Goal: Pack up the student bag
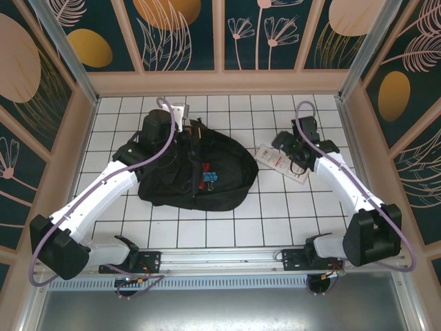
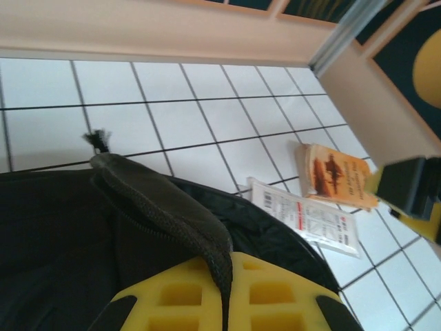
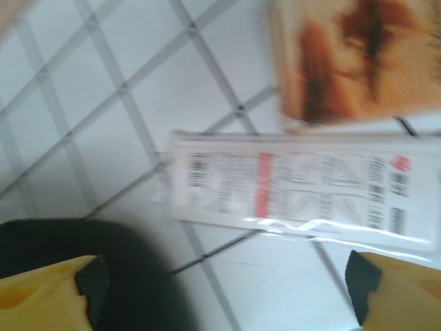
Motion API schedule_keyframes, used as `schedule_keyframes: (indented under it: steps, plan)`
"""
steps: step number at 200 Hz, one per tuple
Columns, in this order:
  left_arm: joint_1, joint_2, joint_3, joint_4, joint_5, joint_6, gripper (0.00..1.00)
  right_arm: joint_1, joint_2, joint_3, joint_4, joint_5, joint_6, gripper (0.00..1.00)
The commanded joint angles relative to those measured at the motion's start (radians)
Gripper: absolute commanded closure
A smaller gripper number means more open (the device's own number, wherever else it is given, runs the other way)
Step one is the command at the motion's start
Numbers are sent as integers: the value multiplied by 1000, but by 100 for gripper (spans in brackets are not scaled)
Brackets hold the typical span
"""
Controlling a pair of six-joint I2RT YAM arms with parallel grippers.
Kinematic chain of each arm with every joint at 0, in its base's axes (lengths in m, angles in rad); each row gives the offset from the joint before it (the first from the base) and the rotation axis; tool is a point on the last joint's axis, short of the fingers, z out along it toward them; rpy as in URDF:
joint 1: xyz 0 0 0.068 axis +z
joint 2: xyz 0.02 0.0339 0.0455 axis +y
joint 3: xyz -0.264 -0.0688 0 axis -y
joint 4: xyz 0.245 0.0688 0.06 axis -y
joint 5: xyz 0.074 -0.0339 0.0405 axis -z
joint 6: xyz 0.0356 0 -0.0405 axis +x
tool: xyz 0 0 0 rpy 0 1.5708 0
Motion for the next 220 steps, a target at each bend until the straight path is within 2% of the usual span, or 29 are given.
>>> schedule_keyframes:
  steps: [1,24,46,73,99,167,220]
  plan:
    - [-4,-57,-21,64,-129,32,100,-142,-31,-123,63,-96,82,8]
    - [-3,-65,-22,67,-153,37,100,-279,-69,-247,160,-197,124,9]
    - [1,-42,-12,82,-142,21,100,-359,-102,-338,268,-275,145,10]
    - [5,56,90,90,-79,-35,100,-411,-87,-413,376,-366,148,11]
    - [5,133,177,124,-73,-66,100,-447,-46,-446,437,-423,139,11]
    - [5,270,374,110,-103,-54,100,-458,0,-428,416,-372,75,11]
    - [5,435,514,107,-23,-84,100,-458,38,-425,398,-348,36,11]
